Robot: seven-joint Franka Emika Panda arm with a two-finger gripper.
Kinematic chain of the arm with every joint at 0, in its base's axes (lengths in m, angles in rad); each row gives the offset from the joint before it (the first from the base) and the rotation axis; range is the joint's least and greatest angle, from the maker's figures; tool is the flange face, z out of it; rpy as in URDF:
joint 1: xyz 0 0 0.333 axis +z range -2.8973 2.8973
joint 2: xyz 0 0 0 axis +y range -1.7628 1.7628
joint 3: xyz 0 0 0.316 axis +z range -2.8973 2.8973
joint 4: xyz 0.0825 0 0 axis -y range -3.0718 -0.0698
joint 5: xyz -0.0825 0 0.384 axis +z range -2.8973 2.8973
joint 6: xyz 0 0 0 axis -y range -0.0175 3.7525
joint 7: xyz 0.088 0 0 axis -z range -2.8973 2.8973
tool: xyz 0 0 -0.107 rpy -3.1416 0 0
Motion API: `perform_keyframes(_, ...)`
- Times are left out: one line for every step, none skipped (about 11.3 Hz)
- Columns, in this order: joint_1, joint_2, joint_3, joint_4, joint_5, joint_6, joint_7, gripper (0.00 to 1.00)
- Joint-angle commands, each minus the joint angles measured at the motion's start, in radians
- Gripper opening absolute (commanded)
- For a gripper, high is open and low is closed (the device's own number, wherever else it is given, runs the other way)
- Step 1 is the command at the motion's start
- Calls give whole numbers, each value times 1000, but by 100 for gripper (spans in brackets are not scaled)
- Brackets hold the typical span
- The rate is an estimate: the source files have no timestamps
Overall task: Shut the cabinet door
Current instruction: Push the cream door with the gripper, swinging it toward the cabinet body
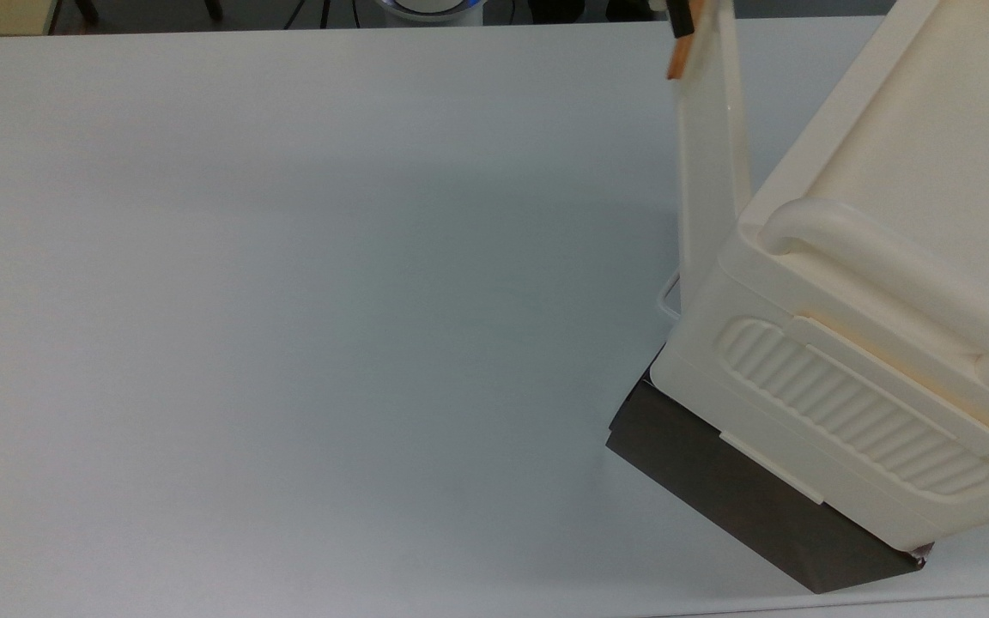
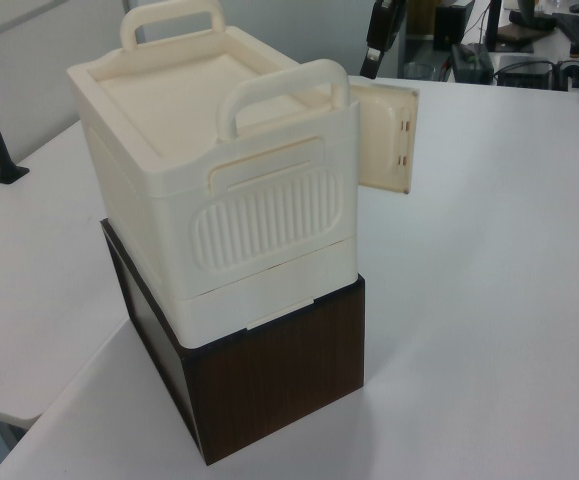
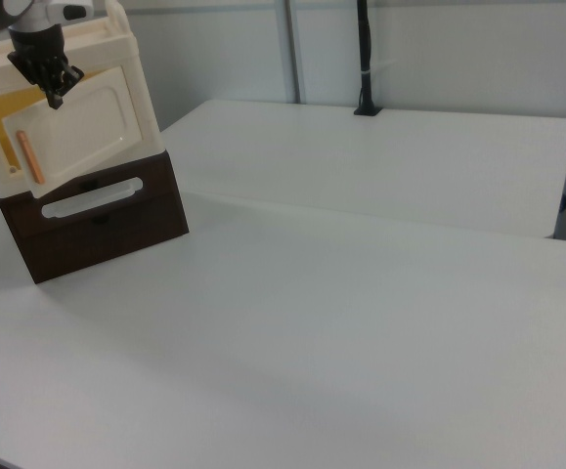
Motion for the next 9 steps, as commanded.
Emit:
perform_keyframes(0, 18, 4, 1, 14, 58, -1, 0)
perform_keyframes(9, 21, 4, 0, 11, 56, -5, 0)
perform_keyframes(39, 26, 4, -2, 5, 58, -5, 0)
perform_keyframes(61, 41, 4, 0, 0, 59, -4, 0)
perform_keyframes(87, 47, 2, 3, -1, 62, -5, 0)
perform_keyframes(119, 53, 2, 1, 0, 100, -4, 0)
perform_keyframes(133, 59, 4, -3, 2, 148, 4, 0)
perform_keyframes(147, 75, 4, -3, 3, 198, 11, 0)
perform_keyframes(149, 75, 2, -5, 5, 225, 10, 0)
